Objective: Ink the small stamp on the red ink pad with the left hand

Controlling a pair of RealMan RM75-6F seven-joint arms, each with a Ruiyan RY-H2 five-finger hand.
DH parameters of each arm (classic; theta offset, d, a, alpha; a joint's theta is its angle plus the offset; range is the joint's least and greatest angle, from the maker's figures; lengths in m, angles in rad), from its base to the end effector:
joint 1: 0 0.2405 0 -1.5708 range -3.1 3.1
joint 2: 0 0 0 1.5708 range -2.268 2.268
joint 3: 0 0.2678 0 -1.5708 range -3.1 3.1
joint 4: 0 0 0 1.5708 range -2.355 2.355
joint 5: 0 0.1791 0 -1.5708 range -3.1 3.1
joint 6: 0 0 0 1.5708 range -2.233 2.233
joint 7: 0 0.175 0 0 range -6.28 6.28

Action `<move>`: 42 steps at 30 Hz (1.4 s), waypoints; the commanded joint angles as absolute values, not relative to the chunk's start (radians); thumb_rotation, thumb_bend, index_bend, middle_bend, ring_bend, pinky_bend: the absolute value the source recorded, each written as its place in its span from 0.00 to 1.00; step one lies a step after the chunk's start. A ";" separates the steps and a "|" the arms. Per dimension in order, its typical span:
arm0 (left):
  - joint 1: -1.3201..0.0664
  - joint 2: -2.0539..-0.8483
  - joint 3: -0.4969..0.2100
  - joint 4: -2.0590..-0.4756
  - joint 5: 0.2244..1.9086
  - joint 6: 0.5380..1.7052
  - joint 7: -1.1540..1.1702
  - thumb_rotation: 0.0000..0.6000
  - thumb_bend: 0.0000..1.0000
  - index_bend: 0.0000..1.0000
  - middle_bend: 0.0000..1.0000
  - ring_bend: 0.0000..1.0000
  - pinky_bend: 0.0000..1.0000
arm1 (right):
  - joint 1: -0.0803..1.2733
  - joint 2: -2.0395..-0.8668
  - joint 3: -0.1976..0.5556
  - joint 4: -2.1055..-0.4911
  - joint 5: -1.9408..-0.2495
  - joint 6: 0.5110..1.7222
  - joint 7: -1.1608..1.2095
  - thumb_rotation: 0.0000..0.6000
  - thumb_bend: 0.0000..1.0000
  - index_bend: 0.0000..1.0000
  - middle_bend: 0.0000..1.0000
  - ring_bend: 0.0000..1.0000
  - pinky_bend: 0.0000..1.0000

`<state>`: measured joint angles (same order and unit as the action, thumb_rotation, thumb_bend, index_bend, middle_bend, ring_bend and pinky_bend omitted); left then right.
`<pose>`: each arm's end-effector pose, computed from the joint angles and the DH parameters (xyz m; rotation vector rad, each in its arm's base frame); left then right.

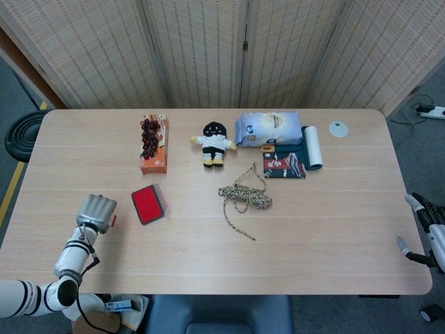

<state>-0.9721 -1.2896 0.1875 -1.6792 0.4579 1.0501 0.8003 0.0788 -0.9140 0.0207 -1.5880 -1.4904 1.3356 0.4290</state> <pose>-0.2361 0.3707 0.0687 -1.8415 -0.7841 -0.1334 -0.3373 -0.2013 0.2386 1.3225 -1.1977 0.9181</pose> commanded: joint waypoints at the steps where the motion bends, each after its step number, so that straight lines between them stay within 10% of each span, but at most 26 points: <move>1: -0.959 -1.310 0.176 -1.645 0.456 1.027 0.801 1.00 0.30 0.63 0.45 0.34 0.42 | 0.079 -0.913 0.021 -1.584 -1.489 1.336 0.436 1.00 0.38 0.02 0.00 0.00 0.00; 26: -0.907 -1.361 0.142 -1.548 0.480 0.952 0.802 1.00 0.30 0.60 0.45 0.33 0.42 | 0.081 -0.912 0.021 -1.584 -1.484 1.334 0.438 1.00 0.38 0.02 0.00 0.00 0.00; 42: -0.895 -1.345 0.122 -1.586 0.457 0.962 0.811 1.00 0.30 0.01 0.04 0.14 0.42 | 0.073 -0.908 0.022 -1.584 -1.486 1.352 0.444 1.00 0.38 0.02 0.00 0.00 0.00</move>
<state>-0.8960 -1.3468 0.1226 -1.5827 0.4568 0.9588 0.8100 0.0727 -0.9076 0.0216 -1.5841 -1.4860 1.3525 0.4441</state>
